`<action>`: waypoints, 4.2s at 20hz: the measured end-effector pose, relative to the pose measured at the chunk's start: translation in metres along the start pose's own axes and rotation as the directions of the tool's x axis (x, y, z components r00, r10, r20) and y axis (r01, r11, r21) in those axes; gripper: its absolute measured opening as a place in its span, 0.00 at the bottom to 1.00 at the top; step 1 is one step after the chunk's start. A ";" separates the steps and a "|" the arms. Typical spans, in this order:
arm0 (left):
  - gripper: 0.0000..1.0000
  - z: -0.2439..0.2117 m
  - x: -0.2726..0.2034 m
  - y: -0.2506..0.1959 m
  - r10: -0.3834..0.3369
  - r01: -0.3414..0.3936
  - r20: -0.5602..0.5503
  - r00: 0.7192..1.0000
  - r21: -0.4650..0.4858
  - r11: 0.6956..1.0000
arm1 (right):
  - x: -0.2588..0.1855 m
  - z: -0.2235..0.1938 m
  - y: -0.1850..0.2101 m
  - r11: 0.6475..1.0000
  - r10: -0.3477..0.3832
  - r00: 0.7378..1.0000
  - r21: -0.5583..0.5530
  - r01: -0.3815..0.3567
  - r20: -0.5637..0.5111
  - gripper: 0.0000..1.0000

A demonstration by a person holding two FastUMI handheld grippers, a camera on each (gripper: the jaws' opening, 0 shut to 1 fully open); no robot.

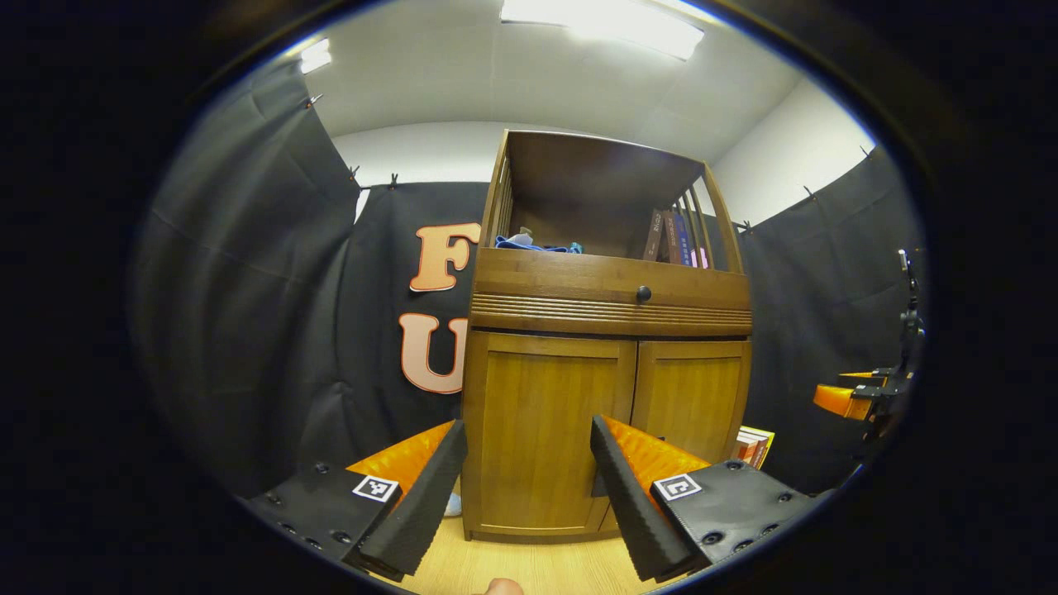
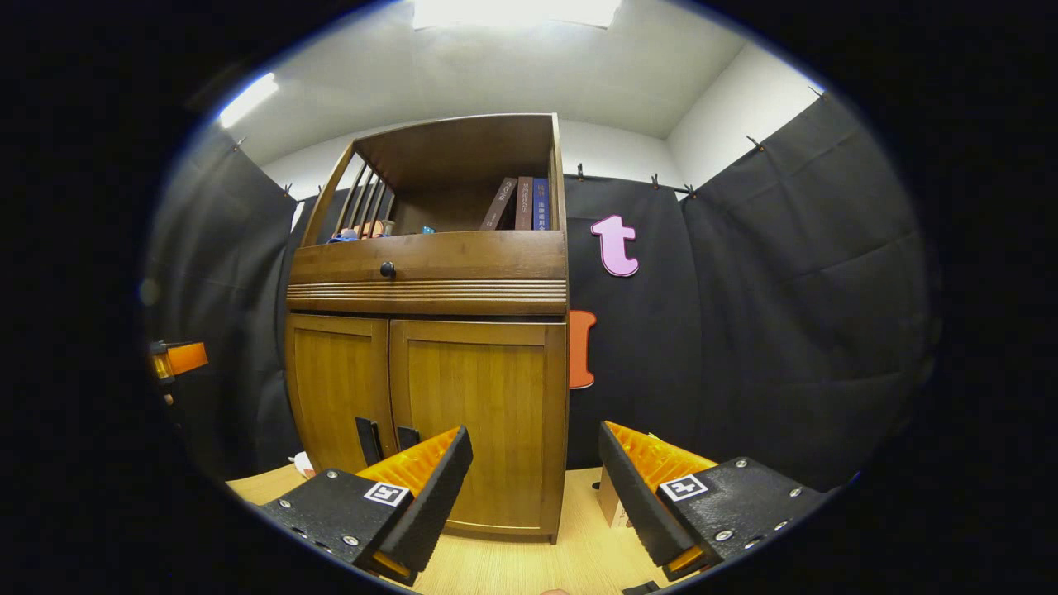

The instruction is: Open the right door of the double-door shoe cabinet with the right hand, and open the left door with the left hand.

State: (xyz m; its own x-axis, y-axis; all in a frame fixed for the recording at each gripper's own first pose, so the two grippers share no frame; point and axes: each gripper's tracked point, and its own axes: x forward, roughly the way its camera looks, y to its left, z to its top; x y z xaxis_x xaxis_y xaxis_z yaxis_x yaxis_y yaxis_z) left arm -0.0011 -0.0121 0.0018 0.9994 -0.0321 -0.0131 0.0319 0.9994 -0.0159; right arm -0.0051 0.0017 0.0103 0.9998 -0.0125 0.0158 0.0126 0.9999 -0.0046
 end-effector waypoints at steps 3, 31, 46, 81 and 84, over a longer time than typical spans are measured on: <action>0.99 -0.001 -0.002 0.001 0.007 -0.007 -0.002 1.000 0.009 1.000 | 0.005 -0.012 0.007 1.000 0.004 1.000 0.006 -0.004 -0.013 0.99; 0.96 0.004 -0.035 0.053 0.098 -0.098 0.006 0.995 0.055 0.994 | 0.118 -0.171 0.184 0.976 0.214 0.968 0.066 -0.207 -0.133 0.87; 0.99 0.002 -0.039 0.077 0.138 -0.138 0.004 0.990 0.072 0.988 | 0.179 -0.205 0.203 0.978 0.191 0.961 0.122 -0.170 -0.198 0.40; 0.96 -0.007 -0.061 0.036 0.092 -0.091 -0.024 0.995 0.054 0.994 | 0.027 -0.179 0.117 0.970 0.242 0.949 0.075 -0.231 -0.201 0.26; 0.96 -0.007 -0.061 0.026 0.075 -0.074 -0.022 0.997 0.053 0.996 | 0.013 -0.177 0.099 0.974 0.227 0.953 0.061 -0.219 -0.201 0.25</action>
State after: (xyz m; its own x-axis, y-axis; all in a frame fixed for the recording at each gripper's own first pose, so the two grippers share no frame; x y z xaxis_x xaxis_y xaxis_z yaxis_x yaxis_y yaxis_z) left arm -0.0617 0.0153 -0.0046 0.9984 0.0425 -0.0363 -0.0411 0.9984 0.0377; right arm 0.0115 0.0999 -0.1665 0.9587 0.2143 -0.1870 -0.2079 0.9767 0.0534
